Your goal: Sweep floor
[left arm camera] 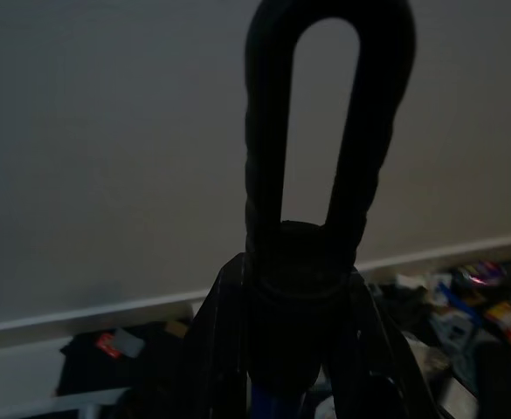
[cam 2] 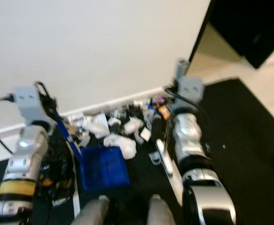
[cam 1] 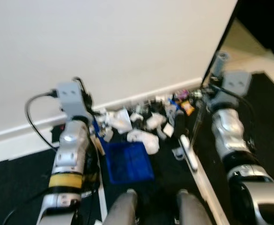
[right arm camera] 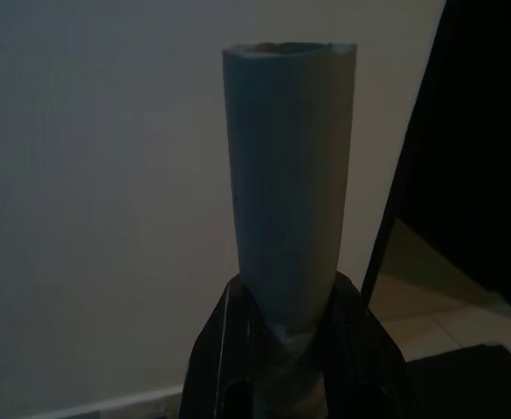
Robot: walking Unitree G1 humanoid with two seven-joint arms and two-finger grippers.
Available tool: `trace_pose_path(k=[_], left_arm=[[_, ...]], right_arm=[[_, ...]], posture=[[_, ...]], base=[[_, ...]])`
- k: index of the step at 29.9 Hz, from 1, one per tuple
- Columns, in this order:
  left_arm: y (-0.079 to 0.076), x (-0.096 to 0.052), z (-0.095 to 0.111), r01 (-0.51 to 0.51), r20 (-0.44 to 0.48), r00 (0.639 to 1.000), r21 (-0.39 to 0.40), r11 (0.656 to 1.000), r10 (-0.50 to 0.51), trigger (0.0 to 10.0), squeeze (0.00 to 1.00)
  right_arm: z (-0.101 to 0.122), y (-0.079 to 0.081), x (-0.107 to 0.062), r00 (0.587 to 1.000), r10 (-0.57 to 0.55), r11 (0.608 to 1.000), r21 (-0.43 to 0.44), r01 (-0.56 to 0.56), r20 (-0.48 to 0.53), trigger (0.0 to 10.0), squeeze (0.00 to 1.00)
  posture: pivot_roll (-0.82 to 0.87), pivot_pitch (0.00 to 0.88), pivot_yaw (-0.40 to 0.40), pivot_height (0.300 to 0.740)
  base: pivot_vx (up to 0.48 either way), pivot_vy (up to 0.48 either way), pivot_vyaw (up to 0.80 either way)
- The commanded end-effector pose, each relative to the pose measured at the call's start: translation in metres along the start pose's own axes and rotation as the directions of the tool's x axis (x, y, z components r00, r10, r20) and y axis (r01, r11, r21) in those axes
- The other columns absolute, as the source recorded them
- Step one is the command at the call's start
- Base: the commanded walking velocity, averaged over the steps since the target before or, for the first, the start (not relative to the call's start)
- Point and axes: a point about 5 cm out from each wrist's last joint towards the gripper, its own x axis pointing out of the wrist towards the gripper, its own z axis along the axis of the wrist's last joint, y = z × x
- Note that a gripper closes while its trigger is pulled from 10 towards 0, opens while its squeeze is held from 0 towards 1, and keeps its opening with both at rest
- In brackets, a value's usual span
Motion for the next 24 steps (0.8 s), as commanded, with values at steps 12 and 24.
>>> trace_pose_path(k=[12,24], left_arm=[[0.011,-0.001,0.013,-0.024,0.06,0.998,0.013,1.0,0.024,10.0,0.0],[0.038,-0.019,-0.008,-0.142,0.044,0.99,0.13,0.981,0.137,10.0,0.0]], right_arm=[[0.0,-0.004,-0.001,1.0,-0.014,1.0,-0.001,0.014,0.011,10.0,0.0],[-0.006,-0.011,-0.004,1.0,-0.023,1.0,-0.021,0.022,-0.013,10.0,0.0]], posture=[[0.02,0.143,0.07,0.74],[0.02,0.155,0.07,0.74]], base=[[0.18,0.0,0.0],[0.0,0.0,0.0]])
